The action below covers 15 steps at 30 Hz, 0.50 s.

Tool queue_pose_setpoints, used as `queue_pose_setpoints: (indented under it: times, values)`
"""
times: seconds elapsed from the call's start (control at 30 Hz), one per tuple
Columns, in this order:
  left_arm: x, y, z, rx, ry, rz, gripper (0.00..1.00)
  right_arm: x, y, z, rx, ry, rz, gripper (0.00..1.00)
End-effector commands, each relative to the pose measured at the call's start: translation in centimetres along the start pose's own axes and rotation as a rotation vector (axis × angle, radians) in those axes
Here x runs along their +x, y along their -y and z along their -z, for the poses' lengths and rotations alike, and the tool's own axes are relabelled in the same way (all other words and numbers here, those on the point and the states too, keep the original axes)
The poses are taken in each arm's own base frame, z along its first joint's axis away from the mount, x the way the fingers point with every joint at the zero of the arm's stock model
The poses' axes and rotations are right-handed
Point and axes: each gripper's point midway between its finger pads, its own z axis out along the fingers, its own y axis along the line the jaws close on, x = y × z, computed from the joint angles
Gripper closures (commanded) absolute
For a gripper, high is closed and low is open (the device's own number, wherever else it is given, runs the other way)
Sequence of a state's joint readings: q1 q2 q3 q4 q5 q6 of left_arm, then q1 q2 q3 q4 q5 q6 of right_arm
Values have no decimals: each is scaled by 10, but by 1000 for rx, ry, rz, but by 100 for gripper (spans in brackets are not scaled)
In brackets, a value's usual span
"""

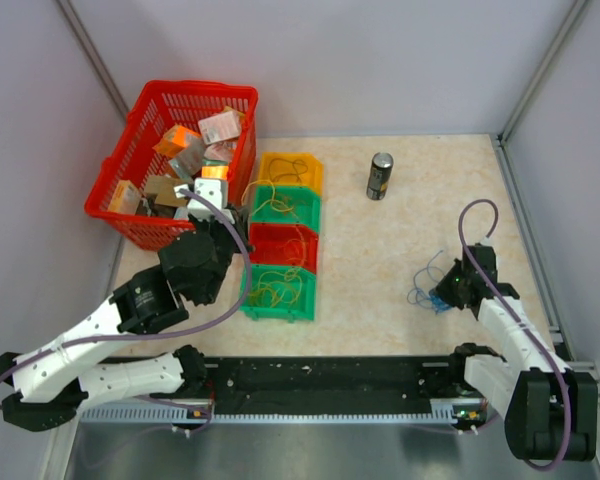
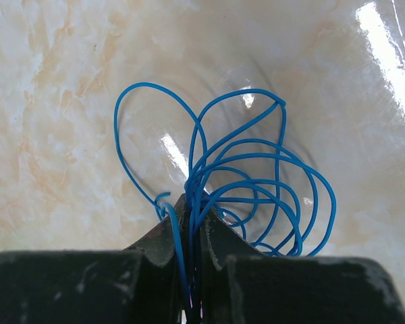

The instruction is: Untangle the cables

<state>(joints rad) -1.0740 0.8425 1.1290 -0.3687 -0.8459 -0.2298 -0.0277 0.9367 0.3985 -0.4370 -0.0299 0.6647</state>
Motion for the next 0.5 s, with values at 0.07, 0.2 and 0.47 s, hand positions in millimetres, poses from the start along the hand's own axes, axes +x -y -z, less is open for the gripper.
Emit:
queue_pose_setpoints:
  times: [0.07, 0.2, 0.47]
  values:
    - [15, -9, 2, -47, -37, 36, 100, -7, -6, -1, -30, 19, 13, 98]
    - [23, -13, 3, -58, -54, 33, 100, -6, -7, -1, -35, 17, 16, 98]
    - [54, -14, 6, -29, -136, -53, 100, -4, -8, -2, -40, 8, 18, 98]
